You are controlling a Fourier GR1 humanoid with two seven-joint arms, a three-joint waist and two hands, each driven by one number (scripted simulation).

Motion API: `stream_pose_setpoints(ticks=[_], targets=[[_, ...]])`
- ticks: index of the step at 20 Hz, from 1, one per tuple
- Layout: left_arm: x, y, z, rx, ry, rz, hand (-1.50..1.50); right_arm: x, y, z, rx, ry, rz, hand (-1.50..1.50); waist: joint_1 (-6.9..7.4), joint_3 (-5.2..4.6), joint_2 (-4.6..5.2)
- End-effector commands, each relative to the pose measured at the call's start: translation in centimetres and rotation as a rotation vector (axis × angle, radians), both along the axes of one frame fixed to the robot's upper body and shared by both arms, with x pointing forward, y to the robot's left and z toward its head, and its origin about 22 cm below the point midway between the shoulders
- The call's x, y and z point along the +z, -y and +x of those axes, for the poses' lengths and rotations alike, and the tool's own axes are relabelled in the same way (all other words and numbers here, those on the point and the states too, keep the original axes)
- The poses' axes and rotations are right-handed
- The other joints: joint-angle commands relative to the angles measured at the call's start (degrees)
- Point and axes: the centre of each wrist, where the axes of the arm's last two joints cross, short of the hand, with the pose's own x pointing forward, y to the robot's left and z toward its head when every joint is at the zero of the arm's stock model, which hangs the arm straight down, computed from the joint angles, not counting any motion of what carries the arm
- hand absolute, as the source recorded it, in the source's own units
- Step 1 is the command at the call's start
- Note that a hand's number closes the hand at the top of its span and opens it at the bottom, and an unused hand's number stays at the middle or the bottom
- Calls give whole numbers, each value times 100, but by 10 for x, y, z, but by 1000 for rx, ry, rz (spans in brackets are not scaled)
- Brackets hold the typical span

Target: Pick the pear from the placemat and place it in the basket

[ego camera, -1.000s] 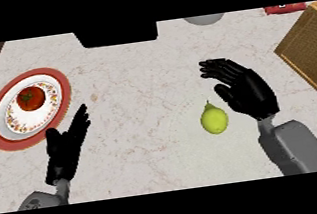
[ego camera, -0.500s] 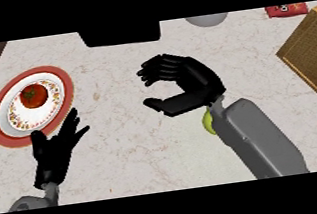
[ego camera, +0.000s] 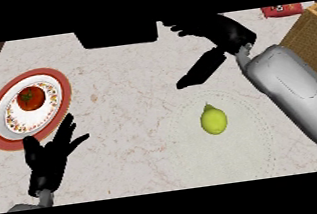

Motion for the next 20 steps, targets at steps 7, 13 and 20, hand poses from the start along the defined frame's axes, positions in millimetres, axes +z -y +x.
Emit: stream_pose_setpoints(ticks=[7,13,20], targets=[[-26,-10,-24,18,-147,46,0,136,84,30,141,-37,-412,-150,91,-37,126],[-19,3,-24,12,-136,29,0,153,90,42,313,-205,-574,-150,154,-32,111],[-35,-7,-30,16,-165,56,0,147,108,47,376,-250,-588,-150,16,-29,114]])
